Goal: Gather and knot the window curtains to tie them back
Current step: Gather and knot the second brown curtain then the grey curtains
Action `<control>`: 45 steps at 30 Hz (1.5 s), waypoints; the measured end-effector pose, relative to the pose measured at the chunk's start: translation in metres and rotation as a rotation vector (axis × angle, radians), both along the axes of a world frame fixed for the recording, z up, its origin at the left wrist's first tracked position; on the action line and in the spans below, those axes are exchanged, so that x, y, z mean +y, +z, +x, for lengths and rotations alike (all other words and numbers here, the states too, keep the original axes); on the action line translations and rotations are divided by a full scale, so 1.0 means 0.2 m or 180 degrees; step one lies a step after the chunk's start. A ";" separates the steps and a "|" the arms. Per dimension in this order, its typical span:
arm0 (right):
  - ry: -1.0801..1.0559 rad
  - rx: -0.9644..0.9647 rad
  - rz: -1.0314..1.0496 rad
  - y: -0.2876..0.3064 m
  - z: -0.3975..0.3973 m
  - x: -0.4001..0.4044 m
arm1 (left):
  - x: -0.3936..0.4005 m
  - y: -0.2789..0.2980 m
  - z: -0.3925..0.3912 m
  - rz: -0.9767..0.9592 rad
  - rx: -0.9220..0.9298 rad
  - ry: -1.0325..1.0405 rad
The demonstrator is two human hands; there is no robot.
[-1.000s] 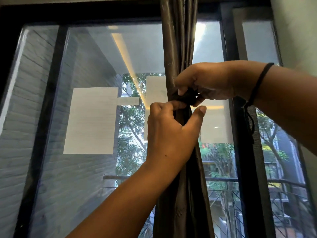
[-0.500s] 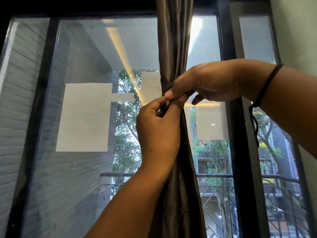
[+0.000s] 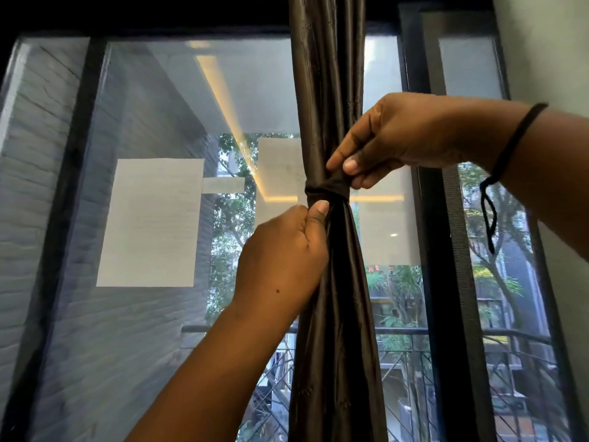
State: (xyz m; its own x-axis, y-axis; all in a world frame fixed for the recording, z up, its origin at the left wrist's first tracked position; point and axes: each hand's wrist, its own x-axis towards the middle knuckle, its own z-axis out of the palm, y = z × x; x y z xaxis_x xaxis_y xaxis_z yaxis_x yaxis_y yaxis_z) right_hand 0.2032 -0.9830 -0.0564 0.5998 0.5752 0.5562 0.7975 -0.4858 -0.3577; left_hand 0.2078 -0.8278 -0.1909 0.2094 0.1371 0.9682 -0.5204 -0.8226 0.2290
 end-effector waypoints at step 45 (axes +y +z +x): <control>-0.0184 0.0193 0.2602 -0.94 0.41 0.21 | -0.05 -0.48 0.19 -0.0753 0.0036 -0.0580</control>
